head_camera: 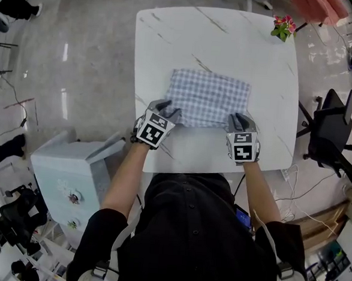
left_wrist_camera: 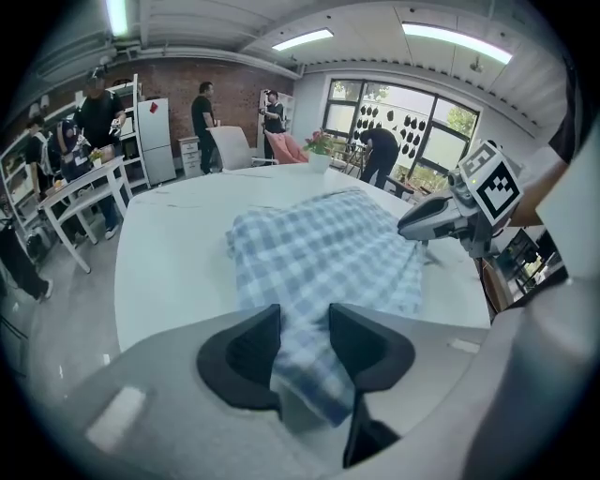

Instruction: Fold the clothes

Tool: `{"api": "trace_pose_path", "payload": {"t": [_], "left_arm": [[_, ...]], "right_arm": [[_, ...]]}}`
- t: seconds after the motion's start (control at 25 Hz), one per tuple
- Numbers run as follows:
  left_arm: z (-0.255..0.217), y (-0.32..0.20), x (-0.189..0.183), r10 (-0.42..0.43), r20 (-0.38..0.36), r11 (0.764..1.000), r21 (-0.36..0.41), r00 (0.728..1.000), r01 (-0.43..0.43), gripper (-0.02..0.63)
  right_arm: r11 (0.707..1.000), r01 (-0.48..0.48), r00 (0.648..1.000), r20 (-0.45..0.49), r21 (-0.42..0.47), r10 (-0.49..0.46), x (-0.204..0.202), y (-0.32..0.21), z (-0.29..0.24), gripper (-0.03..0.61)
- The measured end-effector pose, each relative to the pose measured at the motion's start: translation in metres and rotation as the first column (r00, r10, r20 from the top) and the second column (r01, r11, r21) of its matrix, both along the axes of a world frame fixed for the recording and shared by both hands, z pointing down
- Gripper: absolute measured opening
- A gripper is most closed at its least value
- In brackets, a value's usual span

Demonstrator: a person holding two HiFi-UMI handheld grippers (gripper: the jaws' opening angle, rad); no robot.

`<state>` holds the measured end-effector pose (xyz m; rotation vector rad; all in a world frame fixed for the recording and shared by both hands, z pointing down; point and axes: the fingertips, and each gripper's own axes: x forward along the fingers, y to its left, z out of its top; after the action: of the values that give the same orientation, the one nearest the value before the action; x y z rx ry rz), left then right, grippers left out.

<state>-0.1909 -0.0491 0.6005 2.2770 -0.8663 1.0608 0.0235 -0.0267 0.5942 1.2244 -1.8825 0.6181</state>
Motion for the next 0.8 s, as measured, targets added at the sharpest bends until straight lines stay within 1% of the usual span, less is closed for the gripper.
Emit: {"api": "trace_pose_path", "payload": {"t": [0.12,0.2,0.36,0.48,0.64,0.8], "left_arm": [[-0.002,0.001,0.0,0.008,-0.012,1.0,0.007,1.0,-0.008,0.172],[-0.008,0.002,0.0,0.012,-0.029,1.0,0.011,0.999,-0.012,0.172],[-0.029,-0.001,-0.002,0.01,-0.049,0.999,0.052,0.999,-0.008,0.172],[-0.045,0.0,-0.005,0.006,-0.06,0.996,0.086,0.998,-0.001,0.17],[-0.07,0.002,0.0,-0.026,-0.095,0.99,0.136,0.995,0.039,0.17],[-0.097,0.01,0.003,-0.087,-0.136,0.978,0.18,0.987,0.11,0.166]], "right_arm": [[1.0,0.004,0.999,-0.037,0.027,-0.003,-0.004,0.003,0.0,0.078],[0.999,-0.013,0.999,-0.036,0.038,0.015,-0.003,0.003,-0.002,0.078],[0.993,-0.072,0.997,0.006,0.09,0.072,0.001,-0.003,-0.023,0.078],[0.986,-0.108,0.994,0.048,0.125,0.103,-0.001,-0.005,-0.043,0.066],[0.975,-0.132,0.988,0.103,0.181,0.115,-0.002,-0.007,-0.069,0.064],[0.966,-0.111,0.988,0.135,0.234,0.08,0.005,-0.001,-0.098,0.052]]}}
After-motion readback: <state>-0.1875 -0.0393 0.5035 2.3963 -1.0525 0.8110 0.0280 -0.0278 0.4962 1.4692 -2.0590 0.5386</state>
